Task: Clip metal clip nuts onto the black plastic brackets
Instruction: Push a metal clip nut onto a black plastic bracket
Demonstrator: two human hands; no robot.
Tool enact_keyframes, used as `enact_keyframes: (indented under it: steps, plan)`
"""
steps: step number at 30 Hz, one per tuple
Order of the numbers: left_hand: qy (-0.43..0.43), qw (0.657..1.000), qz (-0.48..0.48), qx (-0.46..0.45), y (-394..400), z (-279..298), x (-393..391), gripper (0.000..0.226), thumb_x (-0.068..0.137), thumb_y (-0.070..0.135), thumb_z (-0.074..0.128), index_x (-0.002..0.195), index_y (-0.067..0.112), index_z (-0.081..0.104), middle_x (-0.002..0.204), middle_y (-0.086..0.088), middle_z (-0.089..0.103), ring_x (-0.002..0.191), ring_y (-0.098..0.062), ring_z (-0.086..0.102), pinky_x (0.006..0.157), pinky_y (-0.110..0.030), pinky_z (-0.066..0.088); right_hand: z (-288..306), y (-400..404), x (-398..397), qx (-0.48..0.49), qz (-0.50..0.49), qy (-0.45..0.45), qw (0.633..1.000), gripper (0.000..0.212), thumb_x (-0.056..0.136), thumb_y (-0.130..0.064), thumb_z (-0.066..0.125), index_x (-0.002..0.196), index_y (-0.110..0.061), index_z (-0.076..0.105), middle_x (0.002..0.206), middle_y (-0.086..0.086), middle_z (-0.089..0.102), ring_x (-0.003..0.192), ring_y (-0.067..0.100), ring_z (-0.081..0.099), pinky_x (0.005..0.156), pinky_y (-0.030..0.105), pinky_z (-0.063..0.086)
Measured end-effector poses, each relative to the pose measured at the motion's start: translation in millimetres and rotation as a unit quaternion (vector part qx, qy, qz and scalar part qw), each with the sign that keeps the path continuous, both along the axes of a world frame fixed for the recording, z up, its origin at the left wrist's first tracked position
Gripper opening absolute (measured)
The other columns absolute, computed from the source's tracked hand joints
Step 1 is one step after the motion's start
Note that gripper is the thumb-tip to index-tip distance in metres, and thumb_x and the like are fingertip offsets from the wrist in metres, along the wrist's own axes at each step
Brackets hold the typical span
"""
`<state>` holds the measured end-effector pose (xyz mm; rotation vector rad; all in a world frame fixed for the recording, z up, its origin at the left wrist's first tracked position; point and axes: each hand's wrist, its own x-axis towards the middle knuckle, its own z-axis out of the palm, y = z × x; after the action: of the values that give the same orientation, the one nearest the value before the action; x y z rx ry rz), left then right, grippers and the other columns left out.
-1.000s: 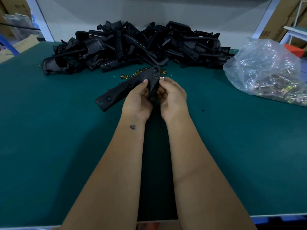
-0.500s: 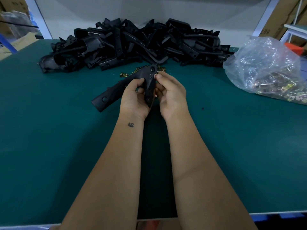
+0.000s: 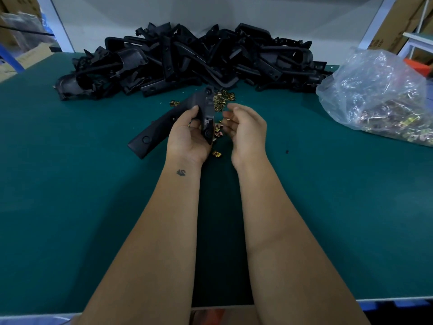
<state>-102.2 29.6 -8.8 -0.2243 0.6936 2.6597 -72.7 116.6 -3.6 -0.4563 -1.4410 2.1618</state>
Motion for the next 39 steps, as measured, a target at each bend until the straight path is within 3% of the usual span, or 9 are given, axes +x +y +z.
enact_keyframes:
  steps: [5,9,12,15,21,25,28,31,39]
  plan:
    - [0.006,0.999,0.015,-0.046,-3.2,0.0,-7.8,0.043,0.098,0.008,0.054,0.058,0.006,0.068,0.052,-0.003,0.063,0.059,-0.019,0.066,0.049,-0.024,0.055,-5.2,25.8,14.2,0.384,0.083,-0.114,0.912,0.015,0.087,-0.017,0.059,0.075,-0.010,0.067,0.056,-0.009,0.052,0.056,0.006,0.046,0.056,0.021,0.037]
    - [0.015,0.998,0.018,-0.057,-2.9,-1.6,-7.5,0.052,0.100,0.007,0.052,0.050,0.008,0.064,0.045,0.001,0.055,0.053,-0.015,0.063,0.057,-0.026,0.053,-0.8,35.2,22.6,0.526,0.235,-0.138,0.806,0.009,0.077,-0.023,0.080,0.079,-0.024,0.072,0.066,-0.015,0.058,0.053,-0.009,0.049,0.051,0.008,0.035]
    - [0.023,0.997,0.009,-0.067,-0.7,-3.2,-5.4,0.056,0.099,0.009,0.053,0.045,0.010,0.066,0.051,-0.001,0.062,0.064,-0.019,0.067,0.080,-0.037,0.054,-1.0,37.2,21.5,0.553,0.236,-0.125,0.789,0.012,0.075,-0.016,0.081,0.079,-0.025,0.073,0.068,-0.015,0.061,0.054,-0.012,0.052,0.053,0.006,0.037]
    - [0.025,0.998,0.017,-0.058,1.5,-4.6,-5.9,0.058,0.099,0.009,0.053,0.042,0.012,0.063,0.053,-0.002,0.062,0.074,-0.023,0.063,0.098,-0.043,0.050,-7.0,27.9,18.4,0.509,0.178,-0.109,0.835,0.012,0.078,-0.010,0.073,0.080,-0.021,0.070,0.071,-0.010,0.063,0.057,-0.007,0.053,0.055,0.007,0.040]
    - [0.035,0.998,-0.006,-0.049,5.1,-3.2,1.7,0.022,0.100,0.010,0.052,0.084,0.004,0.067,0.068,-0.006,0.072,0.061,-0.018,0.071,0.059,-0.026,0.058,-1.0,22.3,5.0,0.102,0.039,-0.023,0.994,0.016,0.086,0.000,0.061,0.080,-0.013,0.069,0.072,0.001,0.065,0.066,0.011,0.059,0.065,0.025,0.050]
    - [0.032,0.998,-0.016,-0.048,6.8,-3.1,2.1,0.017,0.099,0.008,0.053,0.095,0.000,0.067,0.080,-0.009,0.073,0.077,-0.019,0.068,0.080,-0.028,0.056,-3.2,17.8,0.3,-0.080,0.062,0.051,0.994,0.018,0.091,0.005,0.059,0.088,-0.009,0.070,0.080,0.003,0.071,0.072,0.013,0.066,0.069,0.024,0.054]
    - [0.025,0.999,-0.012,-0.040,5.6,-3.0,1.8,0.016,0.098,0.008,0.054,0.092,0.001,0.067,0.074,-0.007,0.072,0.074,-0.018,0.068,0.077,-0.027,0.056,-4.1,20.4,1.6,-0.128,0.076,0.069,0.986,0.016,0.093,0.004,0.057,0.095,-0.008,0.068,0.089,0.009,0.074,0.081,0.017,0.071,0.073,0.025,0.056]
    - [0.024,0.999,-0.012,-0.045,6.4,-2.5,3.0,0.017,0.099,0.007,0.053,0.087,0.004,0.064,0.061,-0.003,0.068,0.059,-0.014,0.068,0.064,-0.026,0.055,-3.1,23.8,5.1,-0.119,0.087,0.078,0.986,0.018,0.093,0.004,0.058,0.099,-0.008,0.069,0.086,0.010,0.073,0.078,0.017,0.069,0.073,0.025,0.056]
    - [0.061,0.997,-0.031,-0.034,8.0,-2.3,7.5,0.018,0.096,0.009,0.059,0.087,0.001,0.072,0.079,-0.010,0.075,0.069,-0.018,0.073,0.064,-0.024,0.059,-1.2,15.2,7.3,-0.067,0.085,0.048,0.993,0.016,0.088,0.007,0.062,0.091,-0.006,0.071,0.078,0.004,0.071,0.068,0.012,0.061,0.070,0.022,0.052]
